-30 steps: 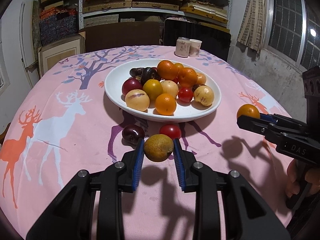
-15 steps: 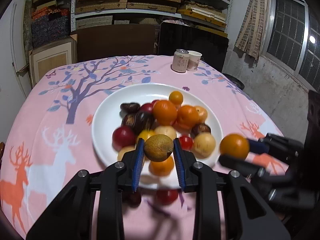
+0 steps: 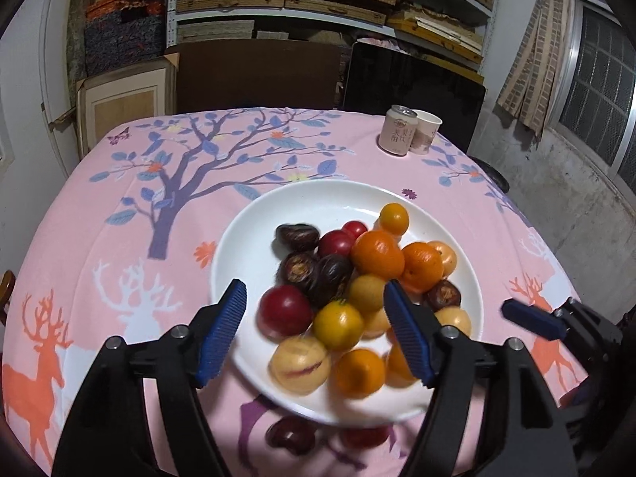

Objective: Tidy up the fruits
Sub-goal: 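Carry the yellow orange and orange tomato onto the white plate and open both tools, then grasp a dark mangosteen with the left tool while the right tool grasps a red tomato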

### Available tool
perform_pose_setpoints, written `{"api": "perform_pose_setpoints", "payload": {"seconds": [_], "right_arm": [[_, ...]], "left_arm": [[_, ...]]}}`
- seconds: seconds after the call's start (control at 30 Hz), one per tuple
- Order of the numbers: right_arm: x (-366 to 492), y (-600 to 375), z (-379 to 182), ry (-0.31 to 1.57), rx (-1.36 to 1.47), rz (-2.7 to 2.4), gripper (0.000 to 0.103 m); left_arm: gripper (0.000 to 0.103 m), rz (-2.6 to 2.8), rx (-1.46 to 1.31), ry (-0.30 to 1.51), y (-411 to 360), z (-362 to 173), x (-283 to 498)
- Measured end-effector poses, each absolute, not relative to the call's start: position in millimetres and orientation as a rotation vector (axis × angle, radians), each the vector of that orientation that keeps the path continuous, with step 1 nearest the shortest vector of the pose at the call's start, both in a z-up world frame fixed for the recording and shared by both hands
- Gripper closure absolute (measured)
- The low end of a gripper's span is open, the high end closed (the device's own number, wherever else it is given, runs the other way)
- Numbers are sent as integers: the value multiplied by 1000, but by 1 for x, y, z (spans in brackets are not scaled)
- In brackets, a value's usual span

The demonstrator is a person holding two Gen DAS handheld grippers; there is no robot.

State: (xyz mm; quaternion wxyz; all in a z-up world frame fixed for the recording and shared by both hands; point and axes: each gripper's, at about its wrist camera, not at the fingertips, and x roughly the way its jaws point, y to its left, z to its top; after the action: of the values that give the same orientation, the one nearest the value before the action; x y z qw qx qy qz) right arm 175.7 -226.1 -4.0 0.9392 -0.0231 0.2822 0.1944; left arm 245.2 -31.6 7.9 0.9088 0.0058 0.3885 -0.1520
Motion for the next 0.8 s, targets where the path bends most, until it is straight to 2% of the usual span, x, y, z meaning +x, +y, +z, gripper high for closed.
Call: {"api": "perform_pose_setpoints", "payload": {"seconds": [0.1,0.47,0.57,0.63,0.73,0.8], "right_arm": [[156,-231,-1,585,-32,408,48],[127,-254,-29,633,139,406,48],[127,-252,-33,639,131,402,48],[129,-253,-35,645,142,406,48],[131,-256,-37,651,158,412,48],[133,-256,-38,658,165,414,48]], "left_arm": [[25,-303,33,813,-11,-1,225],[26,-345,254,874,-2,-58,184],[33,-349,260,862,-8,-59,188],[49,-381,270,872,-15,-63,189],[65,-419,315,879,-27,-68,186],[69,-439,294,886,-26,-68,186]]}}
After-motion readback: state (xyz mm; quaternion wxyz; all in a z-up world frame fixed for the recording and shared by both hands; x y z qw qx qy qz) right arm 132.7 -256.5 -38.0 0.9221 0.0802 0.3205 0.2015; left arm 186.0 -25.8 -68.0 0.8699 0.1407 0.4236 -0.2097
